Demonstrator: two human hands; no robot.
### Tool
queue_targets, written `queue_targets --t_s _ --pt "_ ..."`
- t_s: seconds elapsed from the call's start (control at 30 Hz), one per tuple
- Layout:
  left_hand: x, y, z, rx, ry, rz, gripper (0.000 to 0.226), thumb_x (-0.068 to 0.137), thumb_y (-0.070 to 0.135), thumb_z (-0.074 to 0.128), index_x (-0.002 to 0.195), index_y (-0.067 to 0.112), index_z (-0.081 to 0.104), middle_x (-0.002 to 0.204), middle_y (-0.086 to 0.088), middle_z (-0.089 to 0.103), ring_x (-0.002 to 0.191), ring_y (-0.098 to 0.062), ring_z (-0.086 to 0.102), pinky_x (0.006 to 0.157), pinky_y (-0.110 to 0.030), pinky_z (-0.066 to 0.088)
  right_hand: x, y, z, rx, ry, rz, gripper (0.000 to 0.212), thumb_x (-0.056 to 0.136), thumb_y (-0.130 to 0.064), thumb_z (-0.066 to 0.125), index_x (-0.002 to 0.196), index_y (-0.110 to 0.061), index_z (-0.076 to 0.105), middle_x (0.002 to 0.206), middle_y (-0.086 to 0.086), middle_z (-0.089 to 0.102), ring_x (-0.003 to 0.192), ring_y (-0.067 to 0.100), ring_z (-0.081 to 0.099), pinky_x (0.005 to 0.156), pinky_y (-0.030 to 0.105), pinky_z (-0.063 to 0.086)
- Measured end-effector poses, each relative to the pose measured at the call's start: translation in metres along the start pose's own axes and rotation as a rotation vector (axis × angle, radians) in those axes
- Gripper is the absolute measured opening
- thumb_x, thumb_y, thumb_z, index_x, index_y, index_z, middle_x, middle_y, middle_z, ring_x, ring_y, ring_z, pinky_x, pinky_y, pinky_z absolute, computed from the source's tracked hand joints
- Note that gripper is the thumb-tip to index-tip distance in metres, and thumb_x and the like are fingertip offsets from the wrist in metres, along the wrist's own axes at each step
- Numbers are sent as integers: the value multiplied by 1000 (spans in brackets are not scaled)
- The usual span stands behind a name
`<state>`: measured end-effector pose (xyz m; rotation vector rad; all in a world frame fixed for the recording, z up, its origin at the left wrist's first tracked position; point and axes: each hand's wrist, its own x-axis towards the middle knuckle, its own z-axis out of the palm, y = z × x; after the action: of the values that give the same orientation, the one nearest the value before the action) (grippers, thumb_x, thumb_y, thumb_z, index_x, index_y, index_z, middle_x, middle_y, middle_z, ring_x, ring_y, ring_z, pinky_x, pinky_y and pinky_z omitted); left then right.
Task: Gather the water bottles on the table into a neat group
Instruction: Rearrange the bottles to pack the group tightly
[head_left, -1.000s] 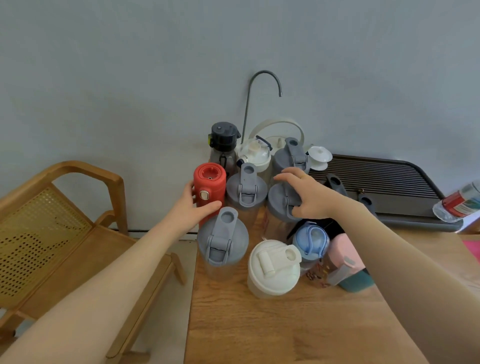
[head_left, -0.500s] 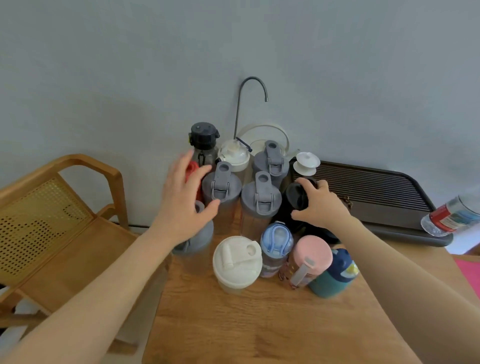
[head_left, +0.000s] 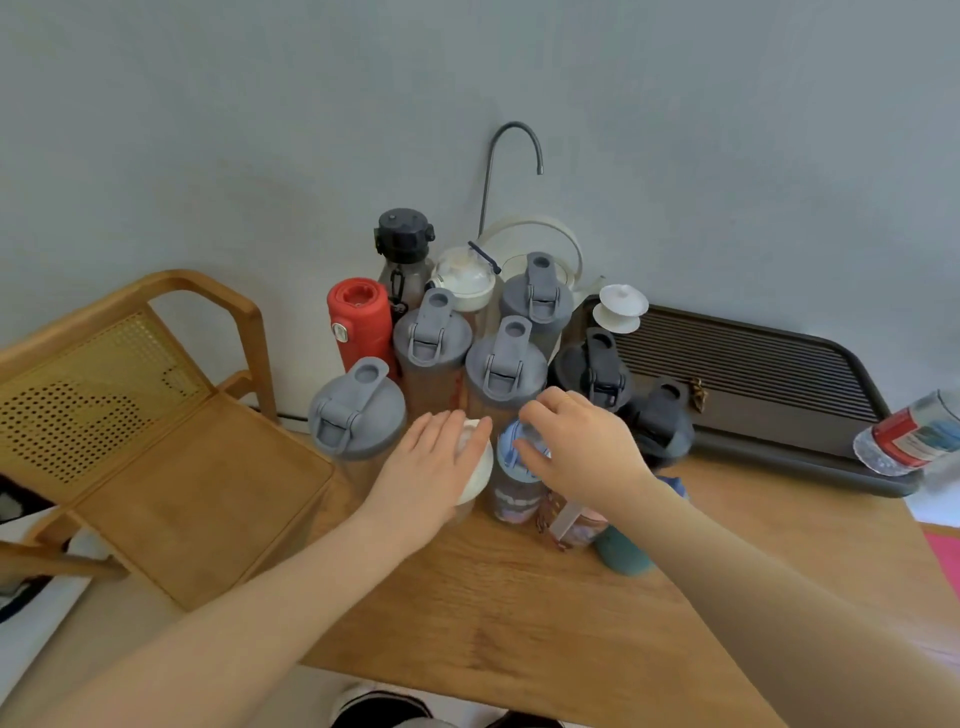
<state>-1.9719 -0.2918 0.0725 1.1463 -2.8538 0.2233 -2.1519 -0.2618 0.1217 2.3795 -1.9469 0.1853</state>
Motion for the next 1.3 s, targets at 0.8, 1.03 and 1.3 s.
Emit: queue_targets --t_s 0.8,1.03,1.3 --pt "-22 -20 -18 140 -42 -382 106 31 48 89 126 17 54 133 -20 52 118 -49 48 94 -64 36 9 69 4 200 -131 276 94 74 -43 71 147 -25 15 158 16 3 142 39 18 113 50 25" --pt "1 0 -33 -41 83 -235 88 62 52 75 132 10 43 142 -22 40 133 -40 34 106 -51 22 -17 109 8 264 107 528 76 84 -44 59 145 -15 24 153 16 26 140 34 25 114 48 22" --pt "117 63 -55 -238 32 22 72 89 36 52 145 24 10 155 -18 0 140 -35 10 112 -44 20 -22 121 22 417 -227 587 110 66 -47 77 147 -30 6 157 13 1 141 38 20 109 51 33"
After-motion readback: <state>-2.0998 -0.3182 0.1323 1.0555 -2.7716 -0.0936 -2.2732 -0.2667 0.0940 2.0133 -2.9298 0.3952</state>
